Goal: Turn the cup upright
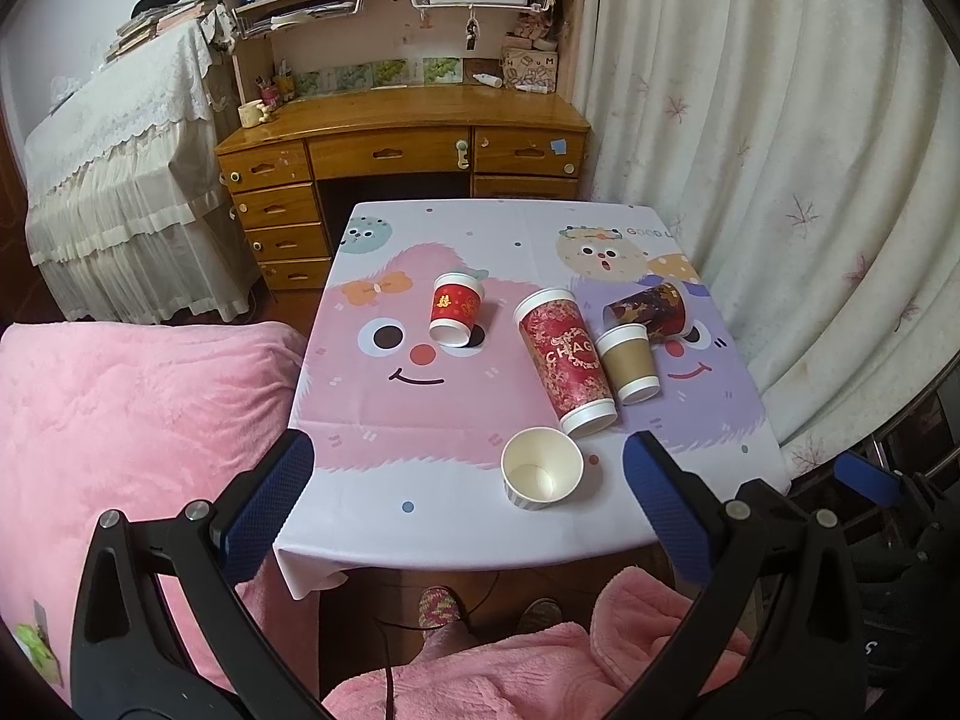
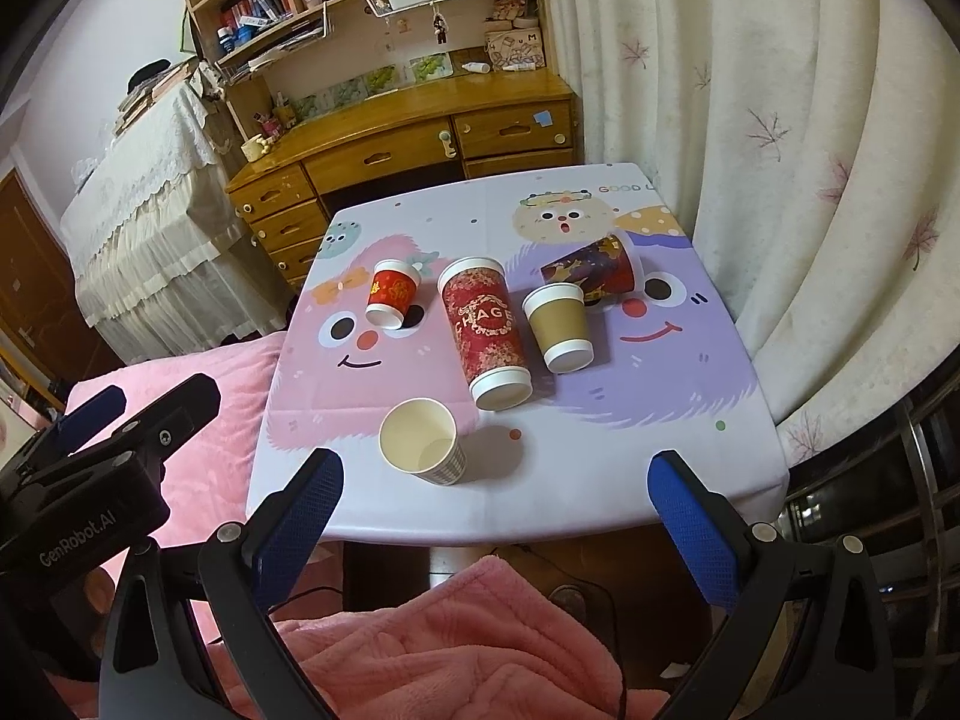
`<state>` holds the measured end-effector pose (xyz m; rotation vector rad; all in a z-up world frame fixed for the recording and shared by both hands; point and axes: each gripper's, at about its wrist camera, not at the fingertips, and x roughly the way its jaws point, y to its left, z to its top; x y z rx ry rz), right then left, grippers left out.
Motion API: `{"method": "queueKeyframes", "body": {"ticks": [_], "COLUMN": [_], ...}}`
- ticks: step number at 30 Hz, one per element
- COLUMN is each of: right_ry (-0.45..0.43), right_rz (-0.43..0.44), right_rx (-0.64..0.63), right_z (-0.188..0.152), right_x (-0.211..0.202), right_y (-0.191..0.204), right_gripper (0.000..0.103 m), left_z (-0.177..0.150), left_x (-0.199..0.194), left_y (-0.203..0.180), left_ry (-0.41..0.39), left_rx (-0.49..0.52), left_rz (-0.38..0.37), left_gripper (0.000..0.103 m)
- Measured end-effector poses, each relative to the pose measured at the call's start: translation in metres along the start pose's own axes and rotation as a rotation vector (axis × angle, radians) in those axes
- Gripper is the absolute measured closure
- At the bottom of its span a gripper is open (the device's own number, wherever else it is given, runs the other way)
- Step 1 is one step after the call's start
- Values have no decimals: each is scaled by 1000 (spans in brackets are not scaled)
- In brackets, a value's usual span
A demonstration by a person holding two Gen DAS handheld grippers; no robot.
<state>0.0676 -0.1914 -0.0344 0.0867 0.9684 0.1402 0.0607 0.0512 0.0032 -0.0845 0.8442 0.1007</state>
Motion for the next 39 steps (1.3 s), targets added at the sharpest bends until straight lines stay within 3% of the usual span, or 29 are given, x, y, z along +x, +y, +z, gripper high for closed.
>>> {"method": "queueKeyframes", "body": {"ticks": [21,39], "right_ry": [10,79], "right_rz": [-1,-1], "right_rx": [7,36], "right_z": [-6,0], "right_x": [4,19], "right_y": [5,-1], "right_gripper": [0,0], "left_z": [3,4], "left_x": [0,1], "left_y": [-2,-3], "left_ry": [2,7], "left_rx": [5,9], "left_rz": [-1,-4], "left_gripper": [1,1]}}
